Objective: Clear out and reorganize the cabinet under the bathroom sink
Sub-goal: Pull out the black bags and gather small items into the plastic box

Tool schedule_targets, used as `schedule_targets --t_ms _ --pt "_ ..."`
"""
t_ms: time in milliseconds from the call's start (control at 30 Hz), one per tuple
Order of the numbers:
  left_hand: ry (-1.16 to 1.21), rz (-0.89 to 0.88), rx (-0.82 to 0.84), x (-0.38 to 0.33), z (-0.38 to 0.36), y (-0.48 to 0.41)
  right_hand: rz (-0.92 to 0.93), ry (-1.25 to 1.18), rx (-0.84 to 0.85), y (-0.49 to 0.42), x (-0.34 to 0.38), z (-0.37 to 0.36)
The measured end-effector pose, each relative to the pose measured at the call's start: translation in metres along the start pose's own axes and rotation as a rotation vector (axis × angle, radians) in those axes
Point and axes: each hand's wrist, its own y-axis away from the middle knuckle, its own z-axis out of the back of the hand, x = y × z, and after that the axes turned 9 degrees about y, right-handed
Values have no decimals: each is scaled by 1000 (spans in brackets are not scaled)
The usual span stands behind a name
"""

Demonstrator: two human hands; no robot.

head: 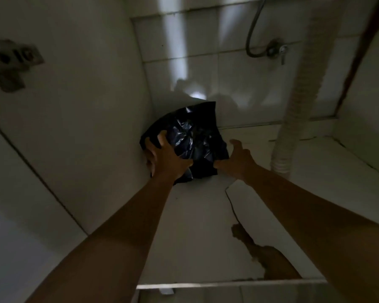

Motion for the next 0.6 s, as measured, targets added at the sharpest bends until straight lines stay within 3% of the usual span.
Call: schedule_targets --t_ms 200,400,467,600 --pt "-160 -142 -17 16 -7 -36 -2 -203 29 -35 -1 -32" --pt "-319 71 234 23 -5 -64 -29 -281 54 -40 -8 -64" --pt "-433 47 329 26 -10 -57 -50 -322 54 -37 -8 -67" --pt "-461 -46 272 37 -32 -46 -49 -398 38 -32 -12 -81"
